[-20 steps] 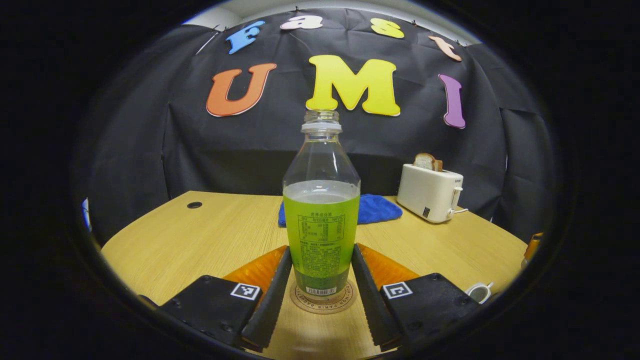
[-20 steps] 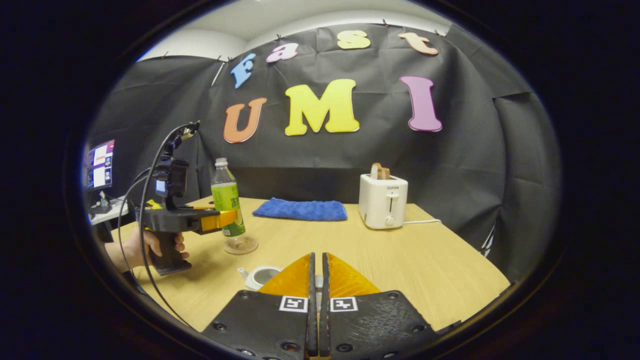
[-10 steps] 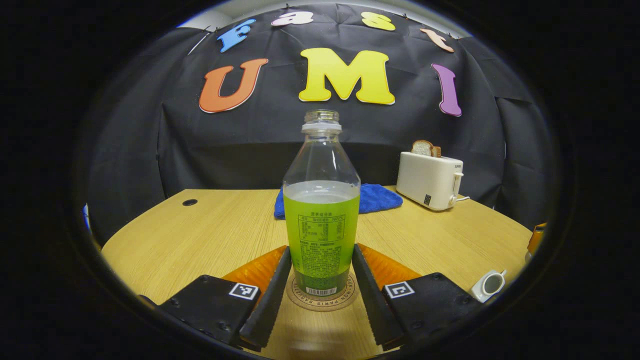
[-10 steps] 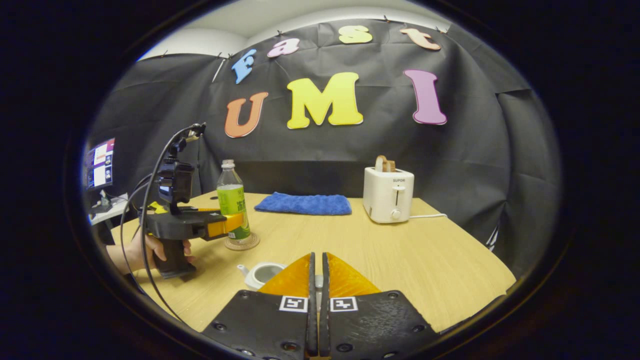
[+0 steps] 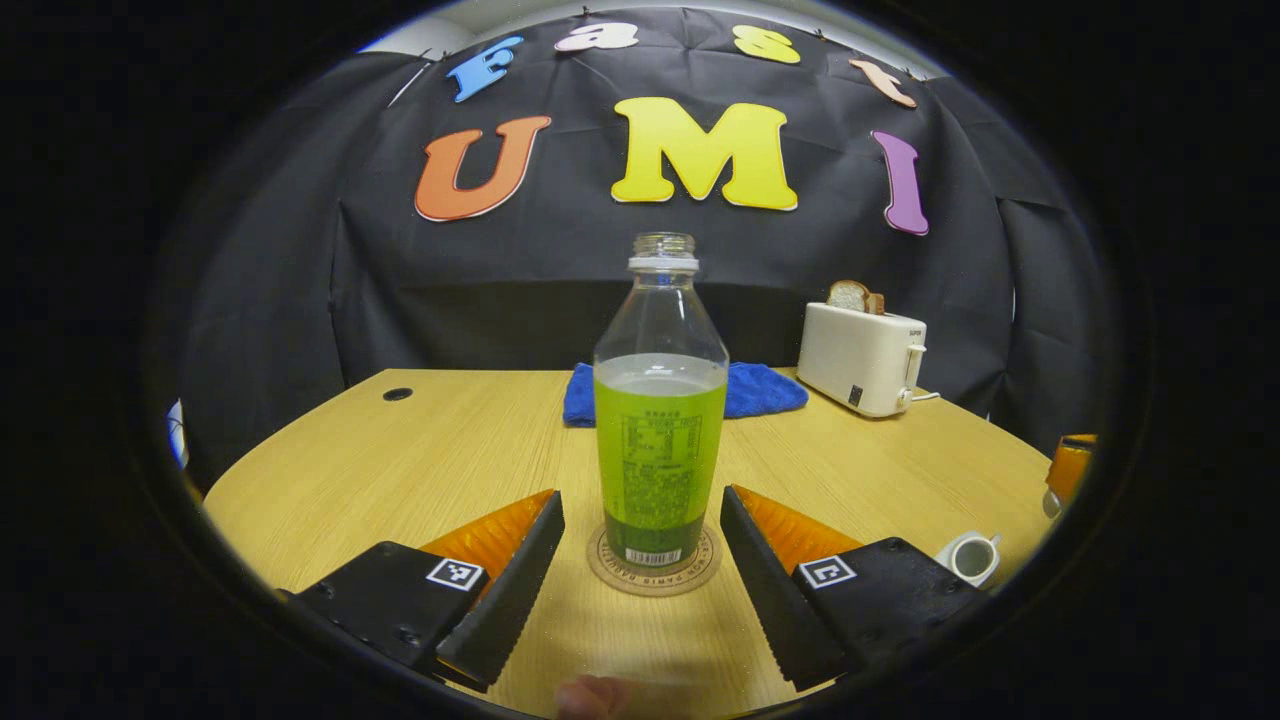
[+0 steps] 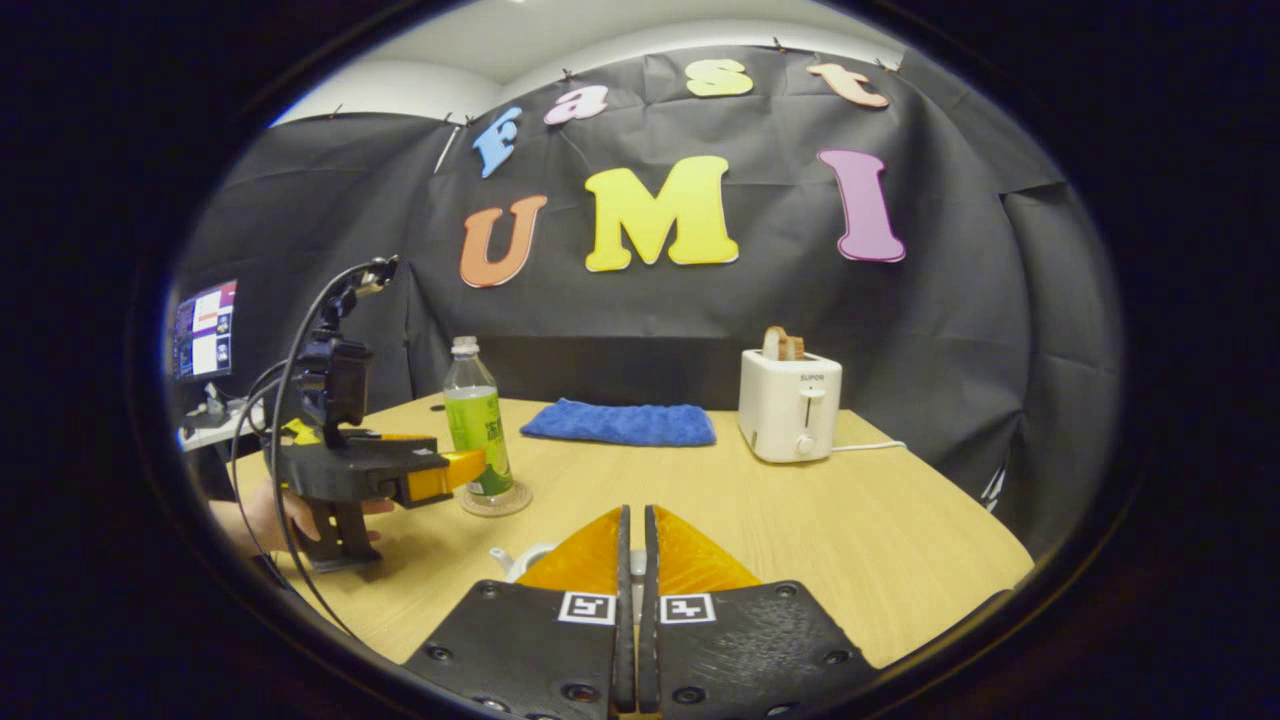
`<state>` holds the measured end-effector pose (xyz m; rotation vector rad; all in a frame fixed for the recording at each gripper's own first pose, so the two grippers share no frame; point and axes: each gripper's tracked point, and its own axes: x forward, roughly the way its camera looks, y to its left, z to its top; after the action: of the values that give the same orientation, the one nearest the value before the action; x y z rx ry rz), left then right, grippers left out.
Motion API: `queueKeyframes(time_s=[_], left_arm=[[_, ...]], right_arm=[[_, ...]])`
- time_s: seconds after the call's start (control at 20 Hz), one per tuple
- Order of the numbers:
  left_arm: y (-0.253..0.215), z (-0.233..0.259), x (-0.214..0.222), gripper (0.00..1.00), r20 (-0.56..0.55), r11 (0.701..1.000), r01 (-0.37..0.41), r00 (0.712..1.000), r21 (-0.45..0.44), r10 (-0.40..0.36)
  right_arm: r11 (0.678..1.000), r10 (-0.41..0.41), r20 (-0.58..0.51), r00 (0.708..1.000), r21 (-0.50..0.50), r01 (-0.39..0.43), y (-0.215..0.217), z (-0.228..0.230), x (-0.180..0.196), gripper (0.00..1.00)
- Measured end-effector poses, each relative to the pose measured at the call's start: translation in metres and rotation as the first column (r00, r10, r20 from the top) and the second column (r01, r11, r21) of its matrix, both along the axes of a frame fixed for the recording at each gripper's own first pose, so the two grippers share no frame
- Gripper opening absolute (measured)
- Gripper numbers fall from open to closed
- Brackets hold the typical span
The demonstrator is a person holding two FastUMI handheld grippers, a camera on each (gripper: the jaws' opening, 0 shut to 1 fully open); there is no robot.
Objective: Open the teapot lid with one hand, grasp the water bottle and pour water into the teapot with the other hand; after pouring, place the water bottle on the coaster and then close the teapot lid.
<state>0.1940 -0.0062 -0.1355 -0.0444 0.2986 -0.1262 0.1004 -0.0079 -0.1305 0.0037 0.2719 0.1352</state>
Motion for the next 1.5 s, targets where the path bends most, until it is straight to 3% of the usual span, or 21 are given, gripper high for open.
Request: queueKeyframes(time_s=[0.3,0.7,1.0,1.5], left_arm=[[0.043,0.015,-0.047,0.98,0.028,0.996,-0.081,0.996,0.034,0.080],[0.083,0.043,-0.093,0.98,0.099,0.985,-0.171,0.980,-0.001,0.170],[0.098,0.049,-0.098,0.98,0.129,0.980,-0.198,0.972,-0.003,0.197],[0.095,0.048,-0.098,0.98,0.126,0.984,-0.178,0.976,0.002,0.176]], right_arm=[[0.997,0.083,0.016,0.996,0.005,-0.083,0.035,-0.002,0.017,0.01],[0.991,0.133,0.012,0.991,0.010,-0.133,0.060,-0.023,0.031,0.02],[0.991,0.130,0.012,0.991,0.017,-0.130,0.062,-0.032,0.032,0.02],[0.993,0.119,0.000,0.993,0.012,-0.119,0.059,-0.046,0.032,0.02]])
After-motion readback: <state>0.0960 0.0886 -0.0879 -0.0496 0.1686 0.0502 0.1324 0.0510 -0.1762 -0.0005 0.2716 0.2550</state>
